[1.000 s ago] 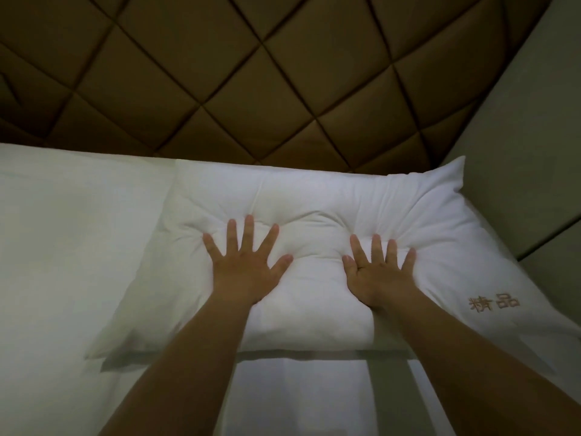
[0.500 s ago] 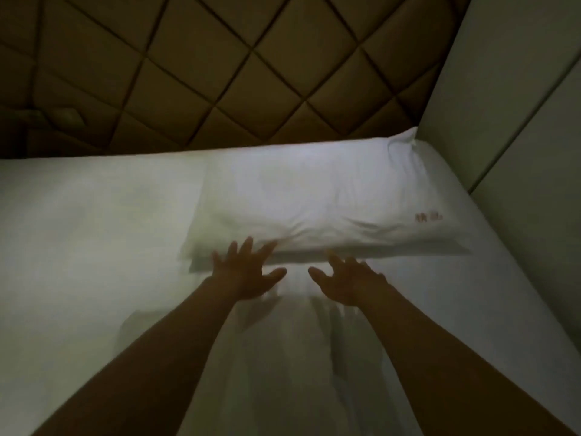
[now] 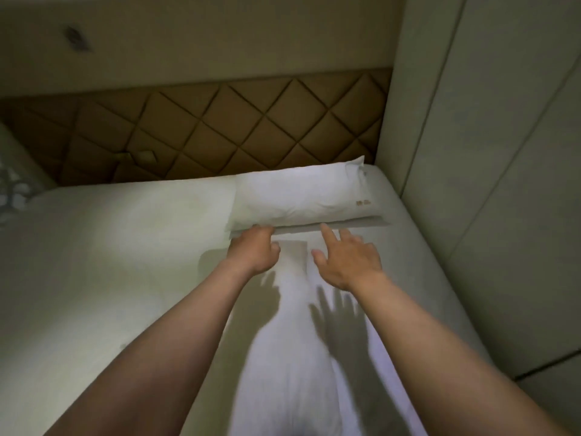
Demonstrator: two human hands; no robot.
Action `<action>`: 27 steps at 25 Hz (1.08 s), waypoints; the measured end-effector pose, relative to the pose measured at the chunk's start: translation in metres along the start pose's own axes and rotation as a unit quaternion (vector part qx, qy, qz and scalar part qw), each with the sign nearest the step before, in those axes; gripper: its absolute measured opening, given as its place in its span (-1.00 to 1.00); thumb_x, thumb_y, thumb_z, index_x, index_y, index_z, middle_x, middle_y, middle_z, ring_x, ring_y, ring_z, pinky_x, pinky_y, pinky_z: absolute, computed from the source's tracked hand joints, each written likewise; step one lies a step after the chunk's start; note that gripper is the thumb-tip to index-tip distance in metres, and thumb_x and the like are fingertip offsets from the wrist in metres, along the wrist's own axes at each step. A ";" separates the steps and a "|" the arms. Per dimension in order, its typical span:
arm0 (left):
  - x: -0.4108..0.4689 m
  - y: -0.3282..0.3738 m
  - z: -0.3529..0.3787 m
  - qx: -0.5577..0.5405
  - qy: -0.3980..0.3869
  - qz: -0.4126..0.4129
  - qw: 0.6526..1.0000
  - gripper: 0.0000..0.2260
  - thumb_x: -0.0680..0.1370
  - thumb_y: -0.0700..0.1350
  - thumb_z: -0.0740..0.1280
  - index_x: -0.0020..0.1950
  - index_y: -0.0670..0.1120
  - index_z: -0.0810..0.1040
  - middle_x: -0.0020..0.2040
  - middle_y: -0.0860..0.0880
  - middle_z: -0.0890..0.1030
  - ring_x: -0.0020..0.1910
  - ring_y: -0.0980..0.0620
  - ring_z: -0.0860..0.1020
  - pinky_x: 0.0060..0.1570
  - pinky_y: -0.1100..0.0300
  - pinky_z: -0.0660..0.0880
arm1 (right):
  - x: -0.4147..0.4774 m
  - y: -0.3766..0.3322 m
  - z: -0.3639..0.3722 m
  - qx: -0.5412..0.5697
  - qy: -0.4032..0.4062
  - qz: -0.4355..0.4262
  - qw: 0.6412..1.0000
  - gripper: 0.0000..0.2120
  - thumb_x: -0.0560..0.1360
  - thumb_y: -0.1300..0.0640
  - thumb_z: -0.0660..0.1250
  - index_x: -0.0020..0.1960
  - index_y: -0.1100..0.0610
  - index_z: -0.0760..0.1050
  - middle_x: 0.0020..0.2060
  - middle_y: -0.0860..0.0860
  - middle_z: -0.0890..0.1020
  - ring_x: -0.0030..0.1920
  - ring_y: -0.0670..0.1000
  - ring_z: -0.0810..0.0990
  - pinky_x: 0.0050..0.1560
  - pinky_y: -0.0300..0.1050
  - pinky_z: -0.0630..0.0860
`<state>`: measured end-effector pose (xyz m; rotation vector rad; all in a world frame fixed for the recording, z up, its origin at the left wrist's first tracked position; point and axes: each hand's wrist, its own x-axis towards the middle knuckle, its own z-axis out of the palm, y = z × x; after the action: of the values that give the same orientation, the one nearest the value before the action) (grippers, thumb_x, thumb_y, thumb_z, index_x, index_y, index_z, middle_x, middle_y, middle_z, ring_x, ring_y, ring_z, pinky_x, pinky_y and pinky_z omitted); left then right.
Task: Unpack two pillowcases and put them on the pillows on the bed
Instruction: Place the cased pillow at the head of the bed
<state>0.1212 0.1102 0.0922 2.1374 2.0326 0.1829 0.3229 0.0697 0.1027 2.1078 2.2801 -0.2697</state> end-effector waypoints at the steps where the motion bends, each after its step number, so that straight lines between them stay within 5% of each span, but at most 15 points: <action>1: -0.036 0.010 -0.017 -0.008 0.008 0.003 1.000 -0.59 0.56 0.02 0.16 0.38 -0.04 0.43 0.30 -0.13 0.50 0.25 -0.19 0.49 0.21 -0.04 0.47 | -0.037 0.003 -0.011 0.008 0.013 0.000 1.000 -0.37 0.60 -0.25 -0.07 0.59 -0.06 -0.07 0.51 0.17 0.24 0.41 0.25 0.32 0.32 0.21 0.33; 5: -0.181 0.036 -0.063 -0.019 0.058 0.011 0.998 -0.64 0.51 0.02 0.17 0.26 -0.03 0.49 0.16 -0.08 0.56 0.06 -0.11 0.53 0.08 -0.04 0.54 | -0.170 0.019 -0.043 0.070 0.075 -0.013 0.995 -0.39 0.59 -0.27 -0.01 0.55 -0.02 0.09 0.46 0.17 0.31 0.40 0.24 0.34 0.33 0.20 0.34; 12: -0.343 0.043 -0.065 0.016 0.066 -0.024 0.997 -0.59 0.58 0.00 0.21 0.41 -0.05 0.41 0.33 -0.10 0.49 0.25 -0.10 0.49 0.21 0.02 0.46 | -0.294 0.052 -0.035 0.157 0.078 -0.074 0.982 -0.45 0.62 -0.21 0.04 0.52 0.06 0.18 0.43 0.17 0.36 0.39 0.22 0.37 0.33 0.15 0.35; 18: -0.415 0.028 -0.063 0.068 0.027 -0.108 0.991 -0.60 0.59 0.02 0.18 0.42 0.00 0.38 0.36 -0.06 0.46 0.35 -0.06 0.42 0.30 0.04 0.38 | -0.357 0.070 -0.032 0.197 0.065 -0.092 0.974 -0.46 0.63 -0.17 0.06 0.52 0.06 0.17 0.39 0.21 0.40 0.35 0.23 0.41 0.32 0.18 0.40; 27: -0.455 0.033 -0.075 0.117 0.050 -0.103 0.986 -0.60 0.58 0.00 0.21 0.41 0.00 0.39 0.31 -0.06 0.51 0.29 -0.07 0.45 0.25 0.04 0.42 | -0.411 0.099 -0.018 0.190 0.095 -0.074 0.974 -0.46 0.63 -0.18 0.06 0.53 0.04 0.15 0.40 0.20 0.40 0.34 0.24 0.43 0.31 0.17 0.42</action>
<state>0.1125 -0.3420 0.1903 2.0604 2.4250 0.0229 0.4577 -0.3260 0.1652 2.2121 2.6896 -0.5751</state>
